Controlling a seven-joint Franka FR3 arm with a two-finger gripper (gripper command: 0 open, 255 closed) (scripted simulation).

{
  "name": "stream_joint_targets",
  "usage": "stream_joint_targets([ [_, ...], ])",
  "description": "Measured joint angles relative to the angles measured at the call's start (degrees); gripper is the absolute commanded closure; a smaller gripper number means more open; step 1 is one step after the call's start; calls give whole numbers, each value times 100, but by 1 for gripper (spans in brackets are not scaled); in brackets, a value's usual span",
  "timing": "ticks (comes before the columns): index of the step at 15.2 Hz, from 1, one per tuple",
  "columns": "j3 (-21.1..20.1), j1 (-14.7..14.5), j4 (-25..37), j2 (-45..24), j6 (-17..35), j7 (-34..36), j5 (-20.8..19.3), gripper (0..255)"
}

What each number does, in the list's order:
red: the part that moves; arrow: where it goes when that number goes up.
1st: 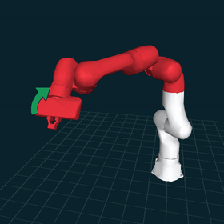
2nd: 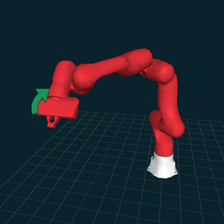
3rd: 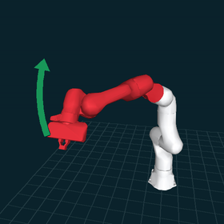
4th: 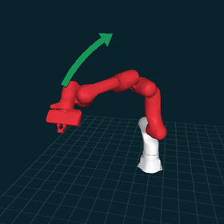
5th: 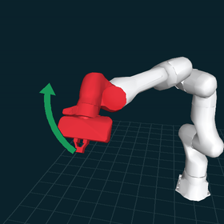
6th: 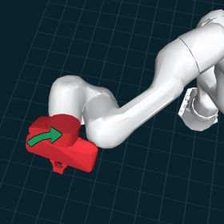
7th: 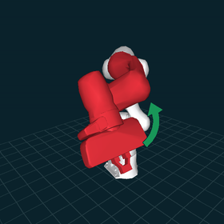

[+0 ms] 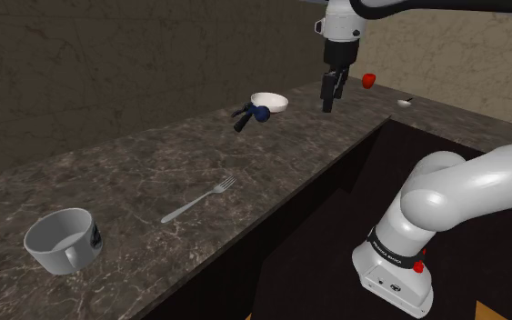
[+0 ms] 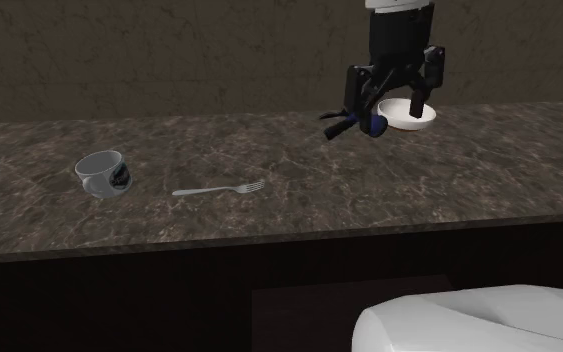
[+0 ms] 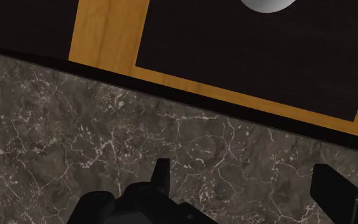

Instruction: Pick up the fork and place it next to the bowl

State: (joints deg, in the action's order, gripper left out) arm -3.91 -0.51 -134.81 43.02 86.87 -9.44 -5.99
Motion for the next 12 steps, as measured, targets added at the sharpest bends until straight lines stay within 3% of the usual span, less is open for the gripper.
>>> stream_joint_targets([
  [2,-10,-38,-17,-64,82,-45,11,0],
  [12,-135,-683,6,-1491,1556,-1133,107,0],
])
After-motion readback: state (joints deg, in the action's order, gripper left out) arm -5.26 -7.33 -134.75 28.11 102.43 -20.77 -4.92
